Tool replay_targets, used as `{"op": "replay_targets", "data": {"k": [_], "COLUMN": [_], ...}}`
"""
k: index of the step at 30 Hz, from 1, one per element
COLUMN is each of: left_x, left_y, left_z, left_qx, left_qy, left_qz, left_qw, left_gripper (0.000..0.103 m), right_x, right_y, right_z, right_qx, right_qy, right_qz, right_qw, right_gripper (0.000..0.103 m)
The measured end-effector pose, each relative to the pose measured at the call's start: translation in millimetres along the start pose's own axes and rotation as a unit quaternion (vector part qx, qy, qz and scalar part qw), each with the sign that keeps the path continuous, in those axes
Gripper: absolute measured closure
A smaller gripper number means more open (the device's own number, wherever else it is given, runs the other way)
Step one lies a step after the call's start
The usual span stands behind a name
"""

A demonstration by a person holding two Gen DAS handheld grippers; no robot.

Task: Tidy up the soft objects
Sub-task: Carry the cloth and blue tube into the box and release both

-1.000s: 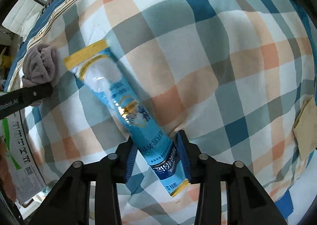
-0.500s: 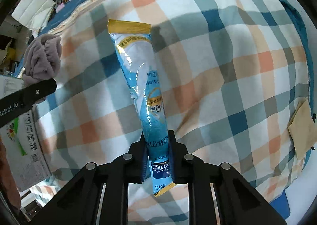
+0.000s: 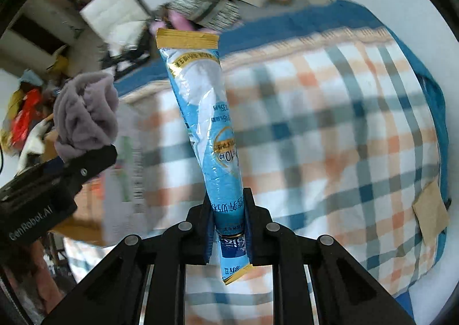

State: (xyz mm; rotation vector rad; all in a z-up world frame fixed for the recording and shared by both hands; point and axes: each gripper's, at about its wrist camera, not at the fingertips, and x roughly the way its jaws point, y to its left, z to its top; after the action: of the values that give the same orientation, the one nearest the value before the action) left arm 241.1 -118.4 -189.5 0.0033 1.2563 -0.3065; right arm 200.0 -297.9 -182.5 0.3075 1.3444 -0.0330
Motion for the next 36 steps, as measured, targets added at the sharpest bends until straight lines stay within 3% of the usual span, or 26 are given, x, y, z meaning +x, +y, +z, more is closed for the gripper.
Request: {"op": "replay_targets", "data": {"k": [9, 17, 29, 36], "left_x": [-53, -36, 59, 82], "left_y": [126, 210, 270, 271], "left_z": [-32, -58, -70, -74], "left_qx": [-0.061, -0.102, -0.153, -0.143], "left_qy": [-0.018, 0.016, 0.140, 0.163], "left_qz": [0.040, 0.053, -0.004, 0.012], "left_qw": [0.9972, 0.9933, 0.9782, 0.9761], "left_gripper": [0.048, 0.048, 0.048, 0.047], "right_x": [-3, 47, 150, 190], "right_y": [141, 238, 266, 259], "right_z": [-6, -29, -37, -38], "right_qx": [-0.091, -0.121, -0.082, -0.058], "right_qy": [-0.017, 0.025, 0.075, 0.097], "right_qz": [0.059, 0.073, 0.051, 0.040], "right_qw": [0.994, 0.990, 0.992, 0.993], "right_gripper": [0.085, 0.085, 0.085, 0.085]}}
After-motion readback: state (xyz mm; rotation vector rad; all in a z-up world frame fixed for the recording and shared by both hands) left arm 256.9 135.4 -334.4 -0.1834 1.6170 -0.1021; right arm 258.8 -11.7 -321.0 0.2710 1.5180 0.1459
